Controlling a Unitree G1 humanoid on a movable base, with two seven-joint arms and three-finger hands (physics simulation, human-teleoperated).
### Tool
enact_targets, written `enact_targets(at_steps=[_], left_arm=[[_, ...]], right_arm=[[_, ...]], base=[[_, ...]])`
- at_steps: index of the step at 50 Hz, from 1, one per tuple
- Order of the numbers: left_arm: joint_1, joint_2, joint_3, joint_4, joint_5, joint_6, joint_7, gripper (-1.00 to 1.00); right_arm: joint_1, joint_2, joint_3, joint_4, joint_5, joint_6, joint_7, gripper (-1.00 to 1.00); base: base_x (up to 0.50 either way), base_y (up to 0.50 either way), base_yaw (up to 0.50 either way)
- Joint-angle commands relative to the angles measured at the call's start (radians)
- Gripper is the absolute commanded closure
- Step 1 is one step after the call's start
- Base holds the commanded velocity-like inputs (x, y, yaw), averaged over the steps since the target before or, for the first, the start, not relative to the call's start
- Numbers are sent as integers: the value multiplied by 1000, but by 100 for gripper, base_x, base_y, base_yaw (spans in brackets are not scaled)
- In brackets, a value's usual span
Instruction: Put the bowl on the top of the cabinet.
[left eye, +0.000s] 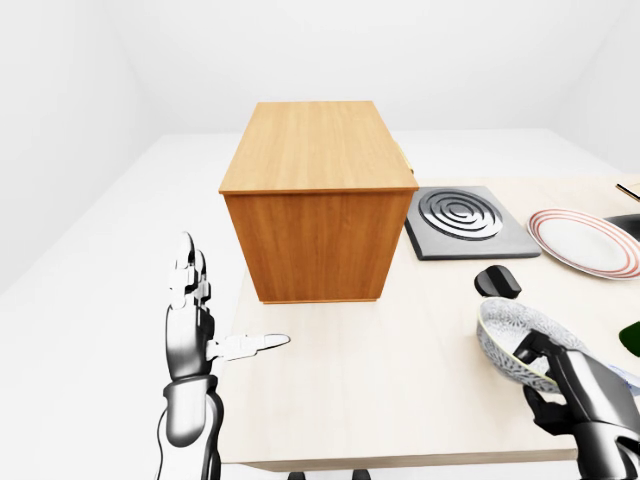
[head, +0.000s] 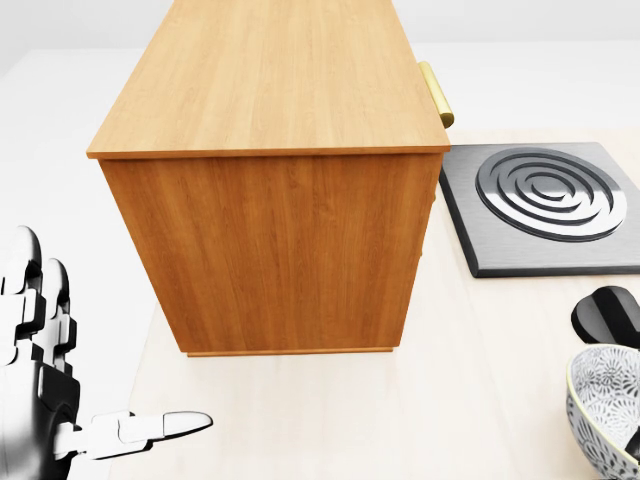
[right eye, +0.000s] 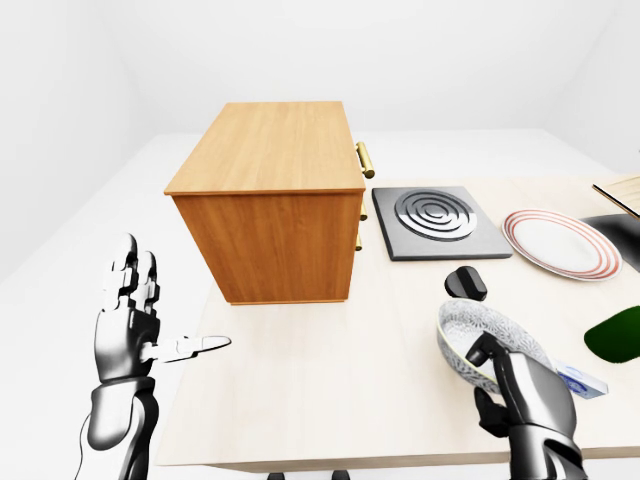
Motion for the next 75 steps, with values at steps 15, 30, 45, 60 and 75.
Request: enact_targets(at_steps=[15,30,45,60,75], left_arm=[[-2,0,0,5,-4,0,-1,-100],[0,0,-3,0,-2,0,-3,-100],[0,1,-3,-2,-4,0,-5,-100],[-6,0,-1,0,-5,0,-2,-100],[-2,1,-3,-3,-9,0,-6,-100]], right_arm=[[-136,14,-204,-499,293,0,401,100],[-521,-350,57,-219,77,0,358,100],[-1068,-592,336,611,-39,40,52,100],[-1601,-625,518,1447,-170,0,-302,100],[-1808,-589,579,1627,-284,0,-378,100]], base=[[0,0,0],[0,0,0],[0,0,0],[0,0,0],[0,0,0]])
